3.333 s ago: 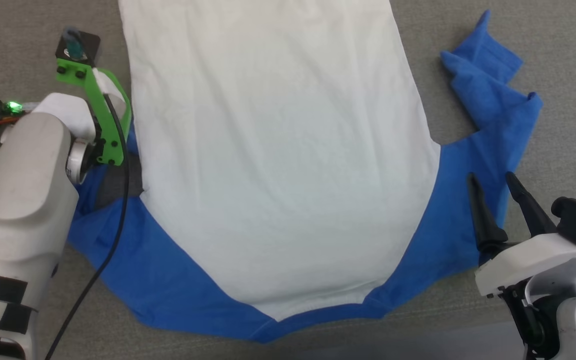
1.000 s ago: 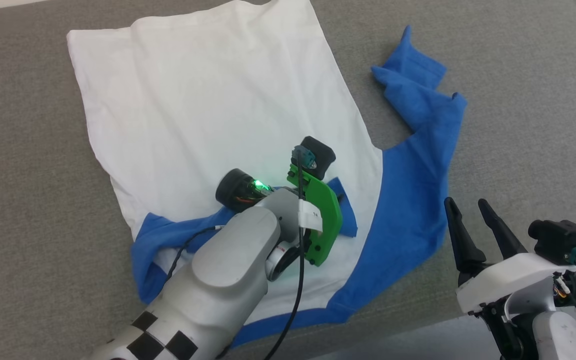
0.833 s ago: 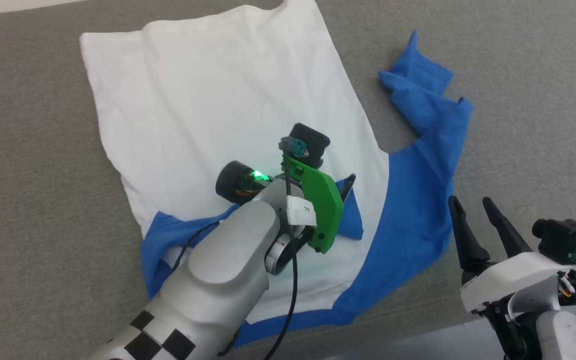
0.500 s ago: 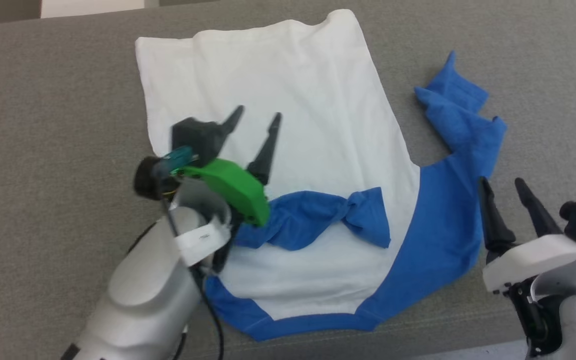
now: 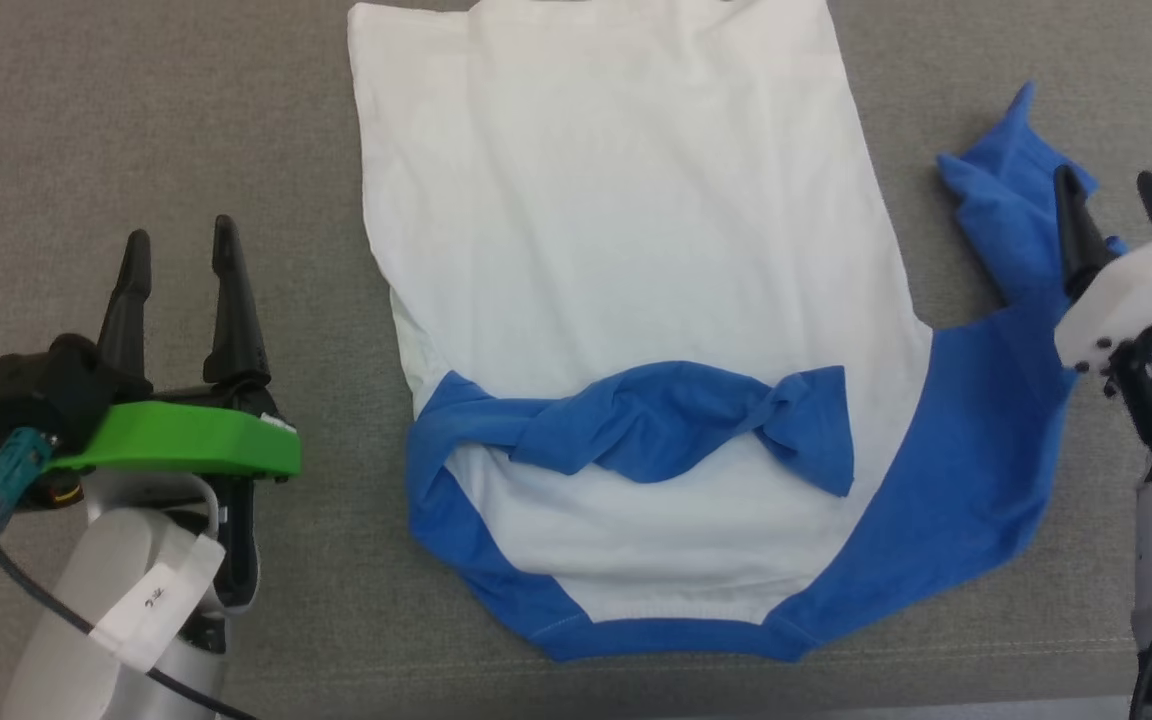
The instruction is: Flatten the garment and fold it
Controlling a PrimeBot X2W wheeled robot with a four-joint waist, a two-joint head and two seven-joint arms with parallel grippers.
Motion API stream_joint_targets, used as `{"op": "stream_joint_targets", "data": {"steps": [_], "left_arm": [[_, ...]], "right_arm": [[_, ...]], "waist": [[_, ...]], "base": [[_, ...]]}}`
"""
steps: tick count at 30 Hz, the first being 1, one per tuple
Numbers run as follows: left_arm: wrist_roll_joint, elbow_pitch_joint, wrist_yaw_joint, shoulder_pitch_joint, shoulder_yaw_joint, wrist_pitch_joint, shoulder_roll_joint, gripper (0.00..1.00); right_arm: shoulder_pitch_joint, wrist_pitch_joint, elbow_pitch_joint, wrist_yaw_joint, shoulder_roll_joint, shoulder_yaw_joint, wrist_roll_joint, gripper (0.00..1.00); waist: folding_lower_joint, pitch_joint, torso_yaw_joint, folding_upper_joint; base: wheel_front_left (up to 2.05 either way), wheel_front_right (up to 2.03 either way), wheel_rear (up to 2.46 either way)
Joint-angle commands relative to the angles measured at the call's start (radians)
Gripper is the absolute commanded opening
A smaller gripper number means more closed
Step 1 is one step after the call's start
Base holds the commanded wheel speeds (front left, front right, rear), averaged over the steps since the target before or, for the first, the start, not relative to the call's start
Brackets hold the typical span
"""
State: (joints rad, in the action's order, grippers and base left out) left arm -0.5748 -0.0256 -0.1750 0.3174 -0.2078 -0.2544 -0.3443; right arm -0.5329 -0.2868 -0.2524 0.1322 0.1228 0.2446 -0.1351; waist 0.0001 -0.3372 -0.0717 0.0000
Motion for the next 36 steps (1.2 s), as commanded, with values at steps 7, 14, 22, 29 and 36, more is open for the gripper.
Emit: {"op": "stream_joint_targets", "data": {"steps": [7, 14, 22, 29, 36], "left_arm": [[0.102, 0.06, 0.071, -0.063, 0.135, -0.007, 0.089, 1.0], [0.171, 0.089, 0.135, -0.054, 0.204, -0.007, 0.153, 1.0], [0.226, 0.086, 0.196, -0.051, 0.266, -0.007, 0.219, 1.0], [0.257, 0.046, 0.235, -0.067, 0.302, -0.007, 0.252, 1.0], [0.275, -0.009, 0.265, -0.13, 0.321, -0.007, 0.271, 1.0]], "right_arm": [[-0.279, -0.118, -0.221, -0.002, 0.027, 0.114, 0.077, 1.0], [-0.42, -0.256, -0.327, -0.002, 0.025, 0.211, 0.212, 1.0], [-0.454, -0.381, -0.319, -0.002, 0.022, 0.244, 0.321, 0.0], [-0.382, -0.291, -0.227, -0.002, 0.011, 0.206, 0.296, 0.0], [-0.084, -0.308, 0.199, -0.002, -0.037, 0.009, 0.138, 0.0]], "waist": [[-0.0001, -0.135, 0.085, 0.0], [-0.0001, -0.204, 0.126, 0.0], [-0.0001, -0.217, 0.137, 0.0], [-0.0001, -0.14, 0.121, 0.0], [-0.0001, 0.021, 0.095, 0.0]], "base": [[0.0, 0.0, 0.0], [0.0, 0.0, 0.0], [0.0, 0.0, 0.0], [0.0, 0.0, 0.0], [0.0, 0.0, 0.0]]}}
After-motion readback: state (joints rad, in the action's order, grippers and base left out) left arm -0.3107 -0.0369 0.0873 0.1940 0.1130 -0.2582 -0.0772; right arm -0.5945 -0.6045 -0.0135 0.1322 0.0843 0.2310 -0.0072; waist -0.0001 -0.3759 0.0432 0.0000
